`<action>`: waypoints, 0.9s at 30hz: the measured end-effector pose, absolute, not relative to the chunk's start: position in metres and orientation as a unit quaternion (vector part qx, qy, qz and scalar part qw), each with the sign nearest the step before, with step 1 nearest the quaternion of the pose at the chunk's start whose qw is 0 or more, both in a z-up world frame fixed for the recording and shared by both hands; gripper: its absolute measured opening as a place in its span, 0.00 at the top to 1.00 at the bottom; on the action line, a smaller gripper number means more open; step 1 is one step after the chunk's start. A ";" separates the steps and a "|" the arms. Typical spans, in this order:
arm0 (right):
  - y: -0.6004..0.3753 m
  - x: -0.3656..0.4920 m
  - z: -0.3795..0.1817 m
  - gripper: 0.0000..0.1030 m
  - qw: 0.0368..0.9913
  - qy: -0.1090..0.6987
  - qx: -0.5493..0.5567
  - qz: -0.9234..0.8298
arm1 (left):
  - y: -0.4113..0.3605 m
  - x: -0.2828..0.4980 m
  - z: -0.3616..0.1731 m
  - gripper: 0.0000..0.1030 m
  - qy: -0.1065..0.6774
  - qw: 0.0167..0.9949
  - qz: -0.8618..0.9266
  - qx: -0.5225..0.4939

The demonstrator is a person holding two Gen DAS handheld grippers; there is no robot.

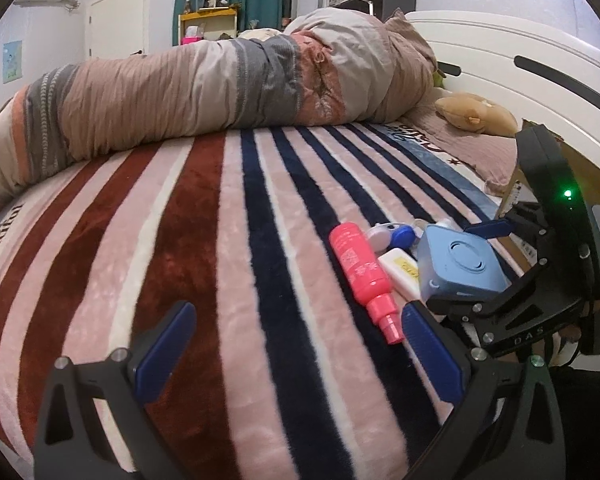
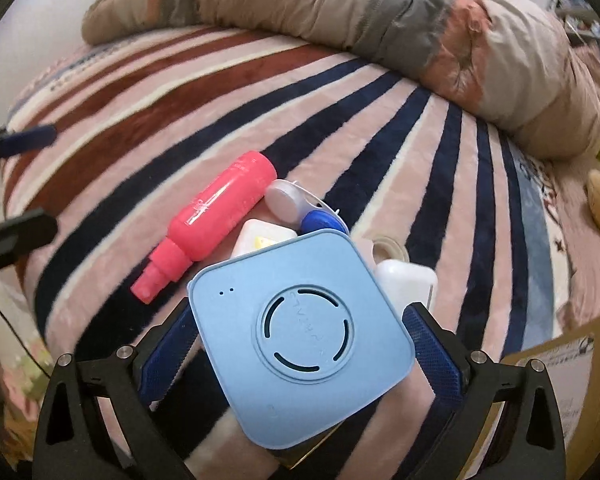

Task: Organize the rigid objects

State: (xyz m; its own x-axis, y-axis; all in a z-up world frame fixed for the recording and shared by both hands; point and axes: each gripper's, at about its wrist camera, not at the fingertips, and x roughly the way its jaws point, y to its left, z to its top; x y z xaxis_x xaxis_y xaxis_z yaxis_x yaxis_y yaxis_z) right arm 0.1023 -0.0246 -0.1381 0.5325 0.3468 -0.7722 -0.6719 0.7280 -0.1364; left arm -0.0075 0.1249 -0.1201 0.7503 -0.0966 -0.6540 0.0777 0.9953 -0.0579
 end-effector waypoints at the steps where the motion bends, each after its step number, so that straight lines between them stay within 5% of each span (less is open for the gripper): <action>1: -0.026 0.100 -0.137 0.02 0.850 0.377 -0.212 0.302 | 0.124 -0.007 -0.120 0.01 0.351 0.935 -0.052 -0.014; 13: -0.011 0.044 -0.089 0.02 0.865 0.252 -0.223 0.372 | 0.120 0.022 -0.085 0.04 0.369 0.880 -0.251 -0.164; 19: -0.016 0.017 -0.051 0.02 0.877 0.178 -0.206 0.396 | 0.100 0.037 -0.053 0.44 0.385 0.847 -0.317 -0.186; 21: -0.024 0.012 -0.039 0.02 0.883 0.163 -0.195 0.396 | 0.087 0.033 -0.034 0.65 0.377 0.845 -0.336 -0.175; 27: -0.071 -0.001 -0.002 0.03 0.902 0.121 -0.163 0.381 | 0.041 0.021 0.026 0.69 0.348 0.865 -0.343 -0.114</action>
State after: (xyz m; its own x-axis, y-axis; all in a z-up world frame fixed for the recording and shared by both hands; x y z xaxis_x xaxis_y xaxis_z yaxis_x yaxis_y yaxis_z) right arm -0.0013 -0.0713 -0.0019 0.6812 0.6475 -0.3416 -0.7260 0.6575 -0.2015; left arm 0.0212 0.0413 0.0262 0.5219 -0.6733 -0.5238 0.5146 0.7382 -0.4362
